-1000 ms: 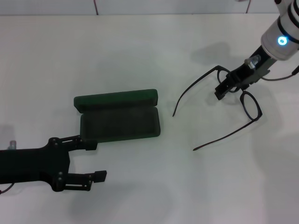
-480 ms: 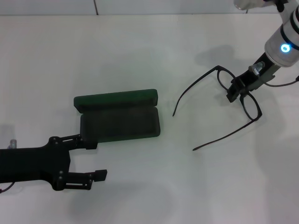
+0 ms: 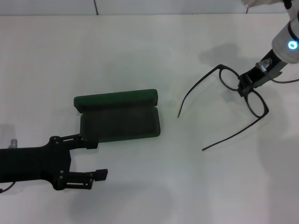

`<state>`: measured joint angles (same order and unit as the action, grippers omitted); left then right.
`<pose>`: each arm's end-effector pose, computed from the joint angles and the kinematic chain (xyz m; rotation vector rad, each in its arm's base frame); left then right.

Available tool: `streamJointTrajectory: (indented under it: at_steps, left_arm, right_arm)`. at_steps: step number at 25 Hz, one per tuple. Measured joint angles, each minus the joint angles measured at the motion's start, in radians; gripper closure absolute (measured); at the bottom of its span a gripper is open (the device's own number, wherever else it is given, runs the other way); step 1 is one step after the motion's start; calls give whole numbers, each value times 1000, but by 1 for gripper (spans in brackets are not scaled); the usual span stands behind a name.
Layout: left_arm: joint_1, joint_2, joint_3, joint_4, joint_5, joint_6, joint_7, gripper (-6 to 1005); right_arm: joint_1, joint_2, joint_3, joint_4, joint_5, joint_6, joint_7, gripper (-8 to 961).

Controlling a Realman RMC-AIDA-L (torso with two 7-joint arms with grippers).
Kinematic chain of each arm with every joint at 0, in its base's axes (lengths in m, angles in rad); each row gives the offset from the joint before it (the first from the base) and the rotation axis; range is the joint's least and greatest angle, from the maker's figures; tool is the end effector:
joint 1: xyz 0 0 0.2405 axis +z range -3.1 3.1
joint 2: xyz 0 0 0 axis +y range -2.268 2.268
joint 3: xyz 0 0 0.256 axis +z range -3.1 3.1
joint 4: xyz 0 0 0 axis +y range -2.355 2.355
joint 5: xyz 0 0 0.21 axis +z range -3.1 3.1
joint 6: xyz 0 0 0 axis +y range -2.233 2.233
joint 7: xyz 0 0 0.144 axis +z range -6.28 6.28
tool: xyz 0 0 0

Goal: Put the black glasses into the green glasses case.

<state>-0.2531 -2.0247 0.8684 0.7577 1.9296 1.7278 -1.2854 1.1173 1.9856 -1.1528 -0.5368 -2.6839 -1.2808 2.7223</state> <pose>-0.3141 0.2431 0.0159 -2.8495 -0.6125 -0.6332 0.1659 0.4430 -0.0180 -2.3658 1.2716 -0.5145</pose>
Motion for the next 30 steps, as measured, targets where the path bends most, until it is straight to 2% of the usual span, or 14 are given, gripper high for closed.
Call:
streamJointTrajectory:
  at_steps: [3,8,11,17,20,24,27,30]
  left_arm:
    - [1,-1,0,0,0,-2,0,144]
    - [6,-4,0,0,-6,-3,-8,158]
    - [4,-8,-5,-16,-11,-2,-50,165]
    - [-60,-21,-31,-160,-14,-5,-118,181]
    - [-90,-39,-39,-210,-15,-14,-118,189]
    - [-136,-60,-41,-266,-12,-37,-113,200]
    - [-177,-62,-39,-319,-15,-45,-97,229]
    - [-225,-64,-38,-371,-29,-43,-97,299]
  right_arm:
    - [-35,-2,-1,-55,-13,-1,-1,844]
    - [-162,-2,29,-234,31,-25,-15,851]
    - [-237,-3,94,-319,130,-64,-70,851]
    - [-386,-4,249,-397,396,-81,-236,852]
    - [-443,3,307,-370,579,-70,-397,852]
    - [-476,3,322,-240,843,-67,-608,852]
    - [-475,4,322,-95,1004,-82,-750,852]
    - [-467,22,315,17,1085,-98,-848,853]
